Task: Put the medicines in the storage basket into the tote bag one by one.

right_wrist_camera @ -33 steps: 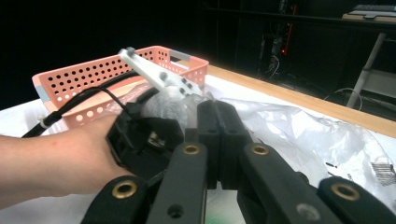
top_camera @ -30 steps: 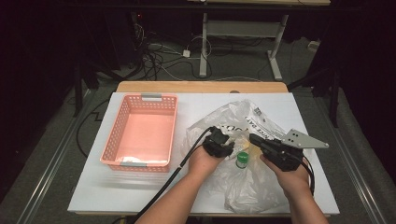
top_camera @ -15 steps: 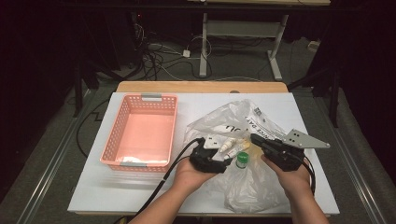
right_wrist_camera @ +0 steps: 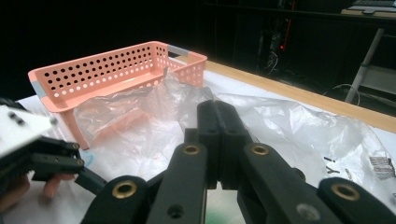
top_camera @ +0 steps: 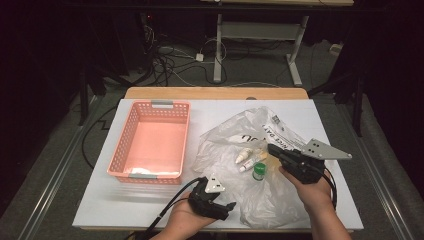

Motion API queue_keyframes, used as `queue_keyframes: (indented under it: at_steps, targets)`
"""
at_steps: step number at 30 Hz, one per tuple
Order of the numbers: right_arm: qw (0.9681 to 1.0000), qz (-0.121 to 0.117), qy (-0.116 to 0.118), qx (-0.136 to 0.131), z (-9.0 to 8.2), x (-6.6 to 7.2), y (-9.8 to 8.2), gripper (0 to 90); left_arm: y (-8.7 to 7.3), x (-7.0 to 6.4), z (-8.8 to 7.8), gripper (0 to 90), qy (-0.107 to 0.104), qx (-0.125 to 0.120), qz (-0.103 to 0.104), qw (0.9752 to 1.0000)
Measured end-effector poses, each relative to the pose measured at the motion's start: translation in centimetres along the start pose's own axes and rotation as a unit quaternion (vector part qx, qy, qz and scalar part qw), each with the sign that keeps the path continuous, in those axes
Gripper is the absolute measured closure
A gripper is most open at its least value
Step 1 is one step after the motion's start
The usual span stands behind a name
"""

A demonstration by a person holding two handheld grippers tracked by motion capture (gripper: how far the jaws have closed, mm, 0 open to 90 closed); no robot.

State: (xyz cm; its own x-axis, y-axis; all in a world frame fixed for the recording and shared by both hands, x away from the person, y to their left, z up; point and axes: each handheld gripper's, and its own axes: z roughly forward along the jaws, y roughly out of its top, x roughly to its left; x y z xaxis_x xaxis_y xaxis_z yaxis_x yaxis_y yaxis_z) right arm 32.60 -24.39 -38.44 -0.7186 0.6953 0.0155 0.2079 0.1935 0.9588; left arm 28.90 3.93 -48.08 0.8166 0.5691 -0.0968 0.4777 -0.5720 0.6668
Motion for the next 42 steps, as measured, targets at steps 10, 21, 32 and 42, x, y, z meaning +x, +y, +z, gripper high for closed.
queue_keyframes:
  at_steps: [10, 21, 32, 42]
  targets:
    - [1.0000, -0.002, 0.001, -0.002, -0.1, 0.1, 0.0, 90.0, -0.5, -0.8, 0.1, 44.1, 0.018, -0.015, 0.021, 0.9995]
    - [1.0000, 0.005, 0.000, -0.001, 0.2, 0.0, 0.0, 90.0, -0.6, -0.5, 0.1, 85.6, -0.016, -0.023, 0.023, 0.9993]
    - [0.9999, 0.007, -0.015, 0.000, -0.5, -0.5, -0.4, 90.0, -0.6, 0.6, -0.6, 89.0, -0.044, -0.050, -0.002, 0.9978]
    - [0.9996, 0.004, -0.028, -0.010, -1.4, -0.6, -0.5, 90.0, 0.3, 1.8, -2.2, 89.0, -0.014, -0.135, -0.031, 0.9903]
